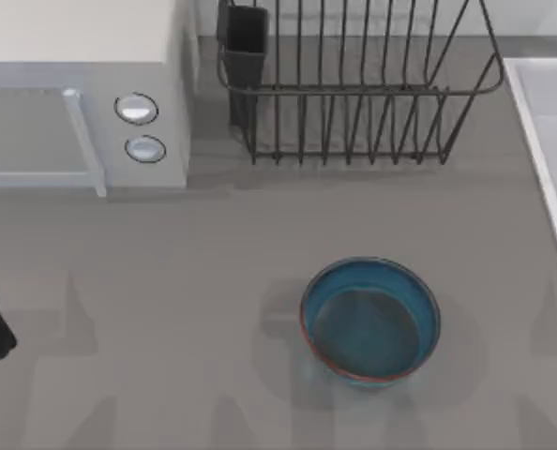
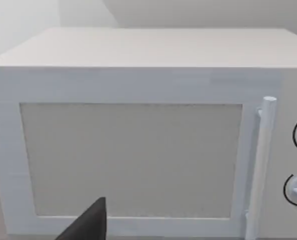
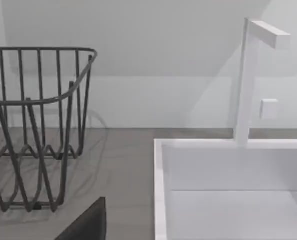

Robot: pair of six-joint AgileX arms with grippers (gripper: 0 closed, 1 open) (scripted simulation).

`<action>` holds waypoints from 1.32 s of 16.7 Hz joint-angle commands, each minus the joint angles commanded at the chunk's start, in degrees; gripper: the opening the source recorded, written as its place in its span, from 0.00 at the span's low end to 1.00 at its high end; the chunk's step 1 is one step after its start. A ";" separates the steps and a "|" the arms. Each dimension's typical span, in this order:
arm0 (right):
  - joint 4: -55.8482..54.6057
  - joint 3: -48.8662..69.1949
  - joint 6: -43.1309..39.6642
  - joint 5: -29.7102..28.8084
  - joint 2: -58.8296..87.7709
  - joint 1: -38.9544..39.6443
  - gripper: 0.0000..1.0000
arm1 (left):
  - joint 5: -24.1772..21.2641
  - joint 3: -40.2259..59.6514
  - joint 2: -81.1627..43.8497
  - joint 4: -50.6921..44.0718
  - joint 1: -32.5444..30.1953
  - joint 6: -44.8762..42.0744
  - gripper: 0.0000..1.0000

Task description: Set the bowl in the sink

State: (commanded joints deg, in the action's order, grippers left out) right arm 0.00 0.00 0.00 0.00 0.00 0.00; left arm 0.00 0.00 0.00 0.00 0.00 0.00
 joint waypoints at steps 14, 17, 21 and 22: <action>31.56 37.56 14.90 -0.08 45.86 14.45 1.00 | 0.00 0.00 0.00 0.00 0.00 0.00 1.00; 43.19 50.35 20.13 -0.09 64.32 19.56 1.00 | 0.00 0.00 0.00 0.00 0.00 0.00 1.00; 56.64 65.65 26.37 0.01 83.69 25.67 1.00 | 0.00 0.00 0.00 0.00 0.00 0.00 1.00; 59.38 69.09 27.69 0.03 87.72 26.97 1.00 | 0.00 0.00 0.00 0.00 0.00 0.00 1.00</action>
State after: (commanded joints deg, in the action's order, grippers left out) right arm 59.38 69.09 27.69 0.03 87.72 26.97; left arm 0.00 0.00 0.00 0.00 0.00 0.00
